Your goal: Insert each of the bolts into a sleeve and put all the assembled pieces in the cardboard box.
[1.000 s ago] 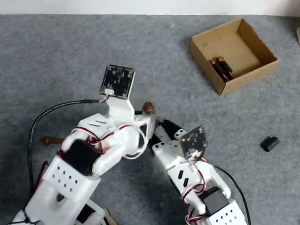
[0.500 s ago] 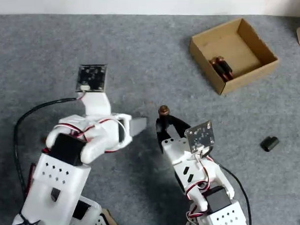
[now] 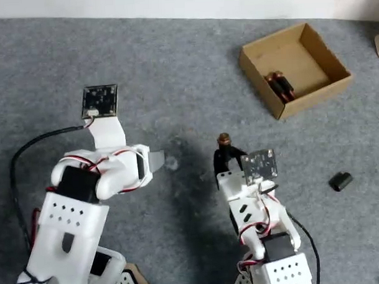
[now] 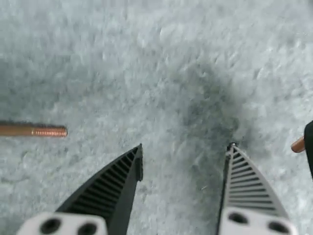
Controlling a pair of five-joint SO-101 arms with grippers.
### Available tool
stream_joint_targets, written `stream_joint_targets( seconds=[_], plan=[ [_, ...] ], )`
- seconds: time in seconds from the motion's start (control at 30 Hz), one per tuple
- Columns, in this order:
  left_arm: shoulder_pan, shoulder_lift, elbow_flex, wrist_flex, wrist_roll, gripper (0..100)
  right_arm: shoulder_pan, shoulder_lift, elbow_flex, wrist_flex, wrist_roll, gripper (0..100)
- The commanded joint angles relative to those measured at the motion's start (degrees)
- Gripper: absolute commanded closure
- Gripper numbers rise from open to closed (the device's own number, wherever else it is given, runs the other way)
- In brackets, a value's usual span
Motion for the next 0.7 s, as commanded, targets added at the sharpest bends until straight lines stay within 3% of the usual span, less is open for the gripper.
stream_joint_targets(
  seconds=[0.0,0.27,0.43,0.67],
  plan=[
    [-0.84,-0.84,1.36,0.00,0.44,75,3.03,12.18,-9.98,1.54,0.35,99.4],
    [-6.55,-0.92,7.52,-5.36,0.00,75,9.89,37.41,-30.90,0.48,2.02,99.4],
    [-7.52,-0.92,11.91,-8.62,0.00,75,13.67,46.81,-37.23,-12.00,15.74,99.4],
    [-7.43,-0.92,14.37,-11.16,0.00,75,17.80,62.99,-44.09,-21.41,24.35,99.4]
  ],
)
